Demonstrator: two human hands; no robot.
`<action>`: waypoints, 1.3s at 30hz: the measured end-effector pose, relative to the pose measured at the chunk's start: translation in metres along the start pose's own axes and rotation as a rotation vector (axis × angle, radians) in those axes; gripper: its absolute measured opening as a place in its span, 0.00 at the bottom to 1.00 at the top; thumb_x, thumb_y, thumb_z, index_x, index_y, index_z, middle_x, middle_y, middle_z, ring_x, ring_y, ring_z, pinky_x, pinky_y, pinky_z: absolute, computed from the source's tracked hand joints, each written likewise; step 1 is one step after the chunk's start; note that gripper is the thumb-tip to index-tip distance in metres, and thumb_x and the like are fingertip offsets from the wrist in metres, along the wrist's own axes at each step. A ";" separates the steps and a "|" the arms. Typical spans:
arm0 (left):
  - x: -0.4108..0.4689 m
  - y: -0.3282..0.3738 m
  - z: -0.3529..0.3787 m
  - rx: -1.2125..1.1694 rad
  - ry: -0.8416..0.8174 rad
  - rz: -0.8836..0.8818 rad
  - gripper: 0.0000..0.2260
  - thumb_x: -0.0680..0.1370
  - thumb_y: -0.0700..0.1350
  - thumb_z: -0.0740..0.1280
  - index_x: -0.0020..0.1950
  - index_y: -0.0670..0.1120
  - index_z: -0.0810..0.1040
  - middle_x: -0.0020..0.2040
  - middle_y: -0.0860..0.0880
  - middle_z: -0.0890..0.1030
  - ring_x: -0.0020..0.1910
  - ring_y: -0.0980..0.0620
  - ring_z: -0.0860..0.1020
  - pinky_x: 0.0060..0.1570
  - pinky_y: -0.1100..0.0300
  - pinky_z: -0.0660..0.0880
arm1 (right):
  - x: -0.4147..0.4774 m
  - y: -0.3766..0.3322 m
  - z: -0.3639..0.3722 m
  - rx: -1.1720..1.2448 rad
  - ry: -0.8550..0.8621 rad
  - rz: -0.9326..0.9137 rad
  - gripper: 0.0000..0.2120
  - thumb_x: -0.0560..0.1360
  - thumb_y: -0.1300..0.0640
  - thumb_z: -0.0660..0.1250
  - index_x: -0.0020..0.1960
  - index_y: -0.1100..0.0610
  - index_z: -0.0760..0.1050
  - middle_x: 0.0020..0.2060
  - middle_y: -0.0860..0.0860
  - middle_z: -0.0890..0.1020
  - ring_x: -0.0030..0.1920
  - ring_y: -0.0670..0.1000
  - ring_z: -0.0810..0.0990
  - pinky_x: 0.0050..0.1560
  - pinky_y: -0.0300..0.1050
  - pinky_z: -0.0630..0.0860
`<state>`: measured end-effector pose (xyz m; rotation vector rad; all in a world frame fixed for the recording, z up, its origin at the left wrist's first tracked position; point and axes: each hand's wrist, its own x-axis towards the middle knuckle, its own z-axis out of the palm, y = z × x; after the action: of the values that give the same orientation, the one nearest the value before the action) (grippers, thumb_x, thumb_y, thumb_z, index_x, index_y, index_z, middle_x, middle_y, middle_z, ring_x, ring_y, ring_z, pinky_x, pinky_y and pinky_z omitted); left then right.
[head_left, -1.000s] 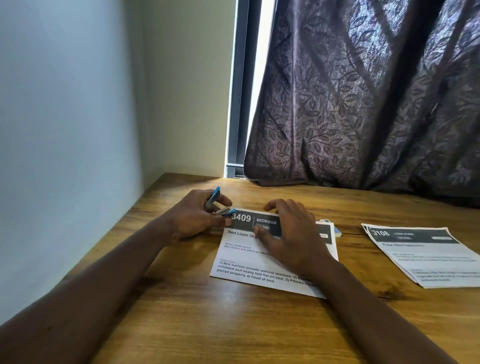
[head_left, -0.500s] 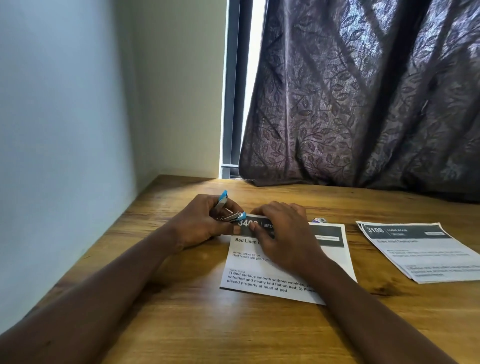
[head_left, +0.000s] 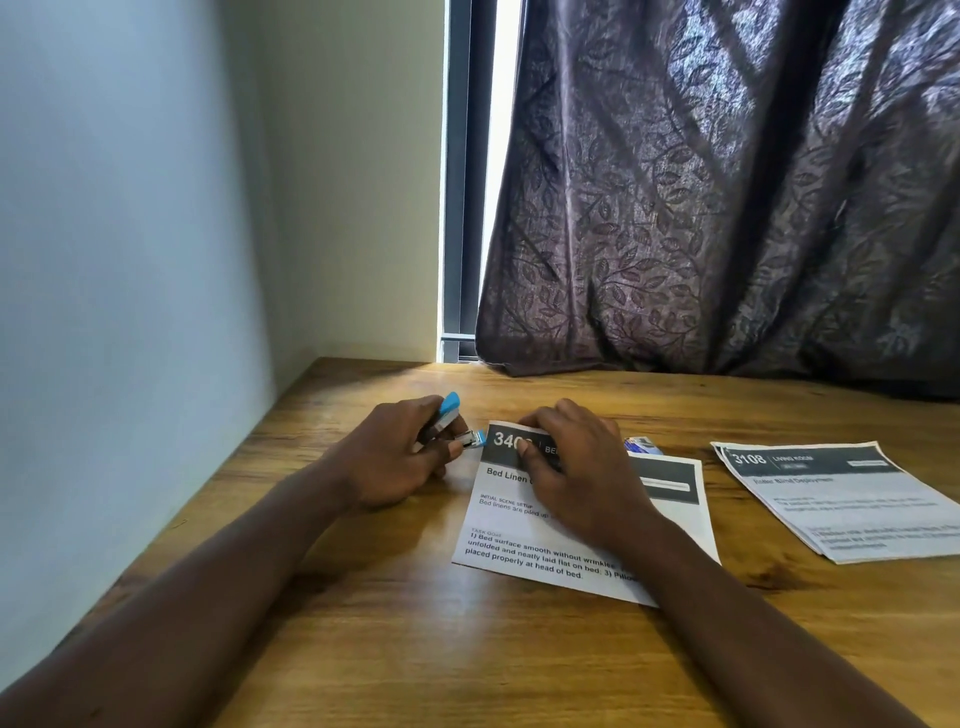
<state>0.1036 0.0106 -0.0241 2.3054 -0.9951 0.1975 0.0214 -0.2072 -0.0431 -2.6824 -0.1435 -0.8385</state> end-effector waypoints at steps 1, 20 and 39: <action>-0.001 0.001 0.000 -0.022 0.001 0.010 0.06 0.81 0.50 0.68 0.54 0.50 0.77 0.44 0.53 0.83 0.40 0.60 0.81 0.41 0.57 0.75 | 0.000 0.000 0.000 0.015 0.007 0.006 0.13 0.80 0.47 0.61 0.60 0.49 0.76 0.51 0.46 0.77 0.54 0.48 0.74 0.63 0.53 0.67; 0.003 0.011 0.001 0.151 -0.048 0.151 0.09 0.80 0.46 0.69 0.56 0.55 0.70 0.45 0.61 0.75 0.43 0.59 0.75 0.37 0.68 0.68 | 0.000 -0.001 -0.001 0.069 0.007 0.016 0.15 0.78 0.45 0.59 0.58 0.50 0.77 0.50 0.45 0.79 0.52 0.48 0.76 0.63 0.53 0.67; 0.001 0.019 -0.002 -0.097 -0.302 -0.066 0.30 0.73 0.58 0.59 0.76 0.58 0.64 0.60 0.53 0.77 0.54 0.56 0.74 0.48 0.60 0.71 | -0.004 -0.006 -0.003 0.012 0.010 -0.014 0.18 0.80 0.46 0.61 0.68 0.48 0.76 0.50 0.45 0.76 0.53 0.48 0.74 0.64 0.52 0.67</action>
<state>0.0908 0.0012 -0.0127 2.3171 -1.0467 -0.2281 0.0154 -0.2024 -0.0410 -2.6685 -0.1649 -0.8518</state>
